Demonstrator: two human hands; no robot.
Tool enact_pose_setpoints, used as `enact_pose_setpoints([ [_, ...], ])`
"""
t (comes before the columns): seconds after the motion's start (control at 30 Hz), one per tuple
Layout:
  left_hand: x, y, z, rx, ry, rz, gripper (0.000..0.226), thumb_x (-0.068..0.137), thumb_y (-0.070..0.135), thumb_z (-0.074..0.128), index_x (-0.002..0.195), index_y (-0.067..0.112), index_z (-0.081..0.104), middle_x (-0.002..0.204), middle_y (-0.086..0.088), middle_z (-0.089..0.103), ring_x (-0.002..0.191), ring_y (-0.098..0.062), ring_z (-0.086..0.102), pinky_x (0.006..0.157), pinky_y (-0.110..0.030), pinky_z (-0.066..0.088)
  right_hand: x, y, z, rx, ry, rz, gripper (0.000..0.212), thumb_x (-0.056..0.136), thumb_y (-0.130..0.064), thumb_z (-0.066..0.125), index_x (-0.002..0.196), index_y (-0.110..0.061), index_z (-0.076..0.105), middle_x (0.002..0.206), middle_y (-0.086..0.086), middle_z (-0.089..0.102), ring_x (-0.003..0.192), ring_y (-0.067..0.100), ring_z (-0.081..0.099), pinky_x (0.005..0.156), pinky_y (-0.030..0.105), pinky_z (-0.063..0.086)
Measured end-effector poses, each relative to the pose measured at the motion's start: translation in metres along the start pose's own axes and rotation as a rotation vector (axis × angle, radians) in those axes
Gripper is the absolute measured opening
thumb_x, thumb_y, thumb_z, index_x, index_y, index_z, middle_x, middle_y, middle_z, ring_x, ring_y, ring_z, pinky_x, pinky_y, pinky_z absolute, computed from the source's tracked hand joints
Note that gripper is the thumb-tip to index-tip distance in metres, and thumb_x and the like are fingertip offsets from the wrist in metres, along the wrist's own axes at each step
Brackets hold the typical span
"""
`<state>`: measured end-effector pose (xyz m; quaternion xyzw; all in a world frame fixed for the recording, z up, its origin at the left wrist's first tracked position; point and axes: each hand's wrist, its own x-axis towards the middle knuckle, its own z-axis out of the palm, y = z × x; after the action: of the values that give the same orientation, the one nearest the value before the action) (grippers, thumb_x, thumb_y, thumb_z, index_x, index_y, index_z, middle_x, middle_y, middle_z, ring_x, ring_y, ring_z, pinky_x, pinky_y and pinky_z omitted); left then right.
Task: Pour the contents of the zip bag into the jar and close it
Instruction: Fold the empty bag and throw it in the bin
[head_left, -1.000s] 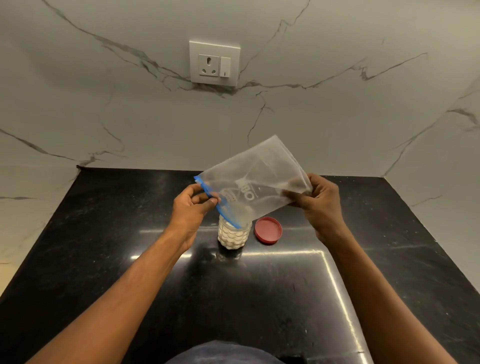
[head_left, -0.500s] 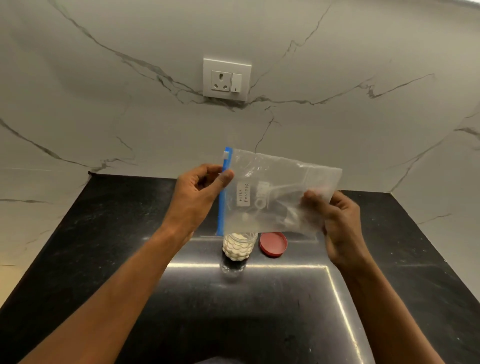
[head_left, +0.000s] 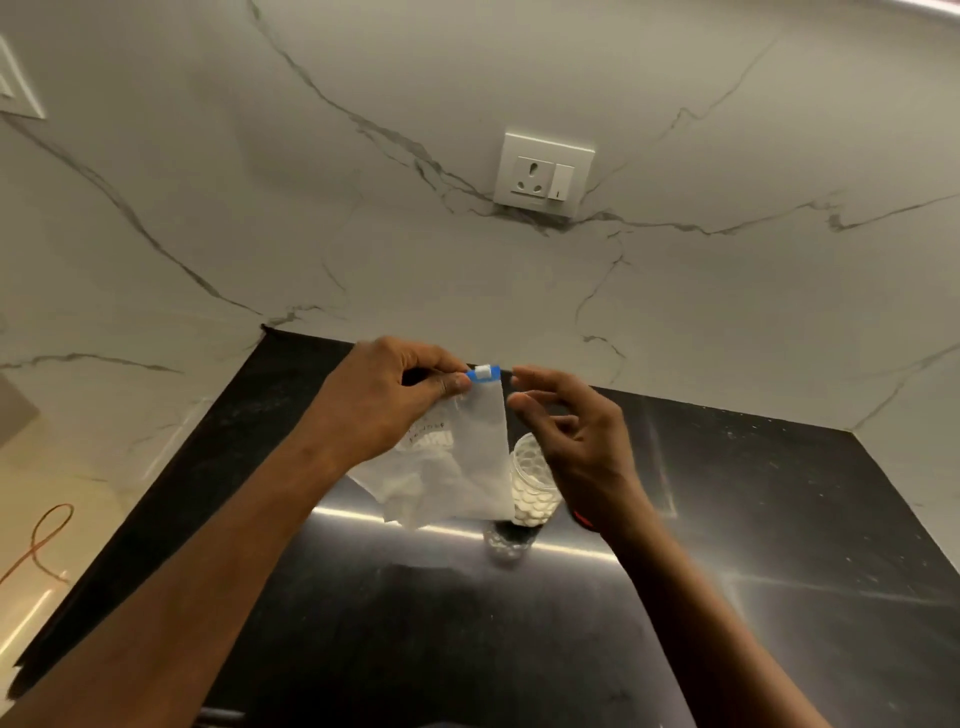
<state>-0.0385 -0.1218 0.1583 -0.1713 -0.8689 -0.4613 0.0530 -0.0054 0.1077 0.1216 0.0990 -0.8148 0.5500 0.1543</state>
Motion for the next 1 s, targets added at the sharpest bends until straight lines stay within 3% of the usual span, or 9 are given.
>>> enact_pose_setpoints([
  [0.1, -0.011, -0.002, -0.002, 0.092, 0.024, 0.058, 0.023, 0.092, 0.04, 0.076, 0.115, 0.037, 0.08, 0.102, 0.016, 0.079, 0.093, -0.005, 0.072, 0.088, -0.041, 0.063, 0.01, -0.008, 0.027, 0.021, -0.019, -0.056, 0.019, 0.095, -0.016, 0.077, 0.114, -0.018, 0.078, 0.105, 0.001, 0.08, 0.098, 0.017, 0.077, 0.081, 0.033, 0.062],
  [0.23, -0.021, -0.01, -0.007, 0.092, 0.012, 0.089, 0.028, 0.092, 0.045, 0.073, 0.119, 0.039, 0.077, 0.107, 0.017, 0.078, 0.098, -0.002, 0.071, 0.091, -0.036, 0.062, 0.006, -0.014, 0.039, 0.207, -0.02, -0.059, 0.012, 0.09, -0.009, 0.081, 0.102, -0.008, 0.082, 0.096, 0.006, 0.083, 0.089, 0.024, 0.081, 0.08, 0.038, 0.065],
  [0.4, -0.029, -0.019, -0.014, 0.065, -0.038, 0.096, 0.023, 0.094, 0.041, 0.073, 0.116, 0.043, 0.076, 0.103, 0.027, 0.074, 0.1, 0.008, 0.069, 0.092, -0.024, 0.059, -0.002, -0.027, 0.044, 0.295, -0.089, 0.042, 0.014, 0.095, -0.004, 0.074, 0.096, -0.015, 0.082, 0.092, 0.008, 0.082, 0.086, 0.025, 0.079, 0.074, 0.031, 0.064],
  [0.5, -0.034, -0.021, -0.013, 0.072, -0.019, 0.088, 0.028, 0.094, 0.041, 0.073, 0.121, 0.034, 0.078, 0.11, 0.016, 0.079, 0.099, 0.001, 0.073, 0.093, -0.029, 0.062, -0.004, -0.033, 0.049, 0.267, -0.059, 0.08, 0.025, 0.096, -0.002, 0.072, 0.086, -0.023, 0.081, 0.082, -0.003, 0.079, 0.077, 0.01, 0.074, 0.067, 0.02, 0.059],
  [0.57, -0.036, -0.022, -0.014, 0.072, 0.021, 0.065, 0.028, 0.095, 0.041, 0.073, 0.119, 0.03, 0.079, 0.104, 0.012, 0.081, 0.092, -0.006, 0.075, 0.087, -0.035, 0.065, -0.003, -0.035, 0.05, 0.256, 0.005, 0.1, 0.024, 0.096, -0.003, 0.072, 0.084, -0.022, 0.081, 0.079, -0.002, 0.078, 0.073, 0.011, 0.07, 0.066, 0.02, 0.056],
  [0.67, -0.038, -0.028, -0.026, 0.092, 0.043, 0.009, 0.024, 0.094, 0.042, 0.074, 0.115, 0.032, 0.081, 0.098, 0.016, 0.08, 0.09, -0.007, 0.074, 0.083, -0.038, 0.065, 0.003, -0.037, 0.043, 0.257, 0.107, 0.117, 0.017, 0.097, -0.006, 0.071, 0.085, -0.013, 0.08, 0.078, 0.013, 0.075, 0.069, 0.021, 0.067, 0.063, 0.03, 0.056],
  [0.8, -0.047, -0.046, -0.045, 0.108, 0.019, -0.079, 0.02, 0.094, 0.044, 0.073, 0.109, 0.035, 0.082, 0.098, 0.02, 0.079, 0.093, -0.003, 0.073, 0.085, -0.038, 0.063, 0.007, -0.035, 0.028, 0.296, 0.168, 0.151, 0.013, 0.097, -0.006, 0.07, 0.088, -0.004, 0.079, 0.084, 0.027, 0.073, 0.077, 0.049, 0.069, 0.069, 0.058, 0.059],
  [0.9, -0.05, -0.057, -0.053, 0.055, 0.006, -0.113, 0.016, 0.092, 0.042, 0.075, 0.106, 0.039, 0.081, 0.097, 0.023, 0.077, 0.095, 0.003, 0.071, 0.086, -0.029, 0.061, 0.007, -0.033, 0.022, 0.308, 0.176, 0.169, 0.013, 0.097, -0.005, 0.07, 0.088, -0.004, 0.078, 0.084, 0.025, 0.073, 0.077, 0.045, 0.071, 0.072, 0.063, 0.06],
  [1.0, -0.049, -0.06, -0.057, -0.021, -0.01, -0.11, 0.011, 0.089, 0.043, 0.076, 0.091, 0.054, 0.075, 0.086, 0.029, 0.076, 0.096, 0.015, 0.067, 0.078, -0.011, 0.054, 0.01, -0.034, 0.021, 0.343, 0.179, 0.202, 0.015, 0.095, -0.006, 0.071, 0.084, -0.011, 0.079, 0.079, 0.015, 0.075, 0.071, 0.033, 0.074, 0.065, 0.046, 0.063],
])
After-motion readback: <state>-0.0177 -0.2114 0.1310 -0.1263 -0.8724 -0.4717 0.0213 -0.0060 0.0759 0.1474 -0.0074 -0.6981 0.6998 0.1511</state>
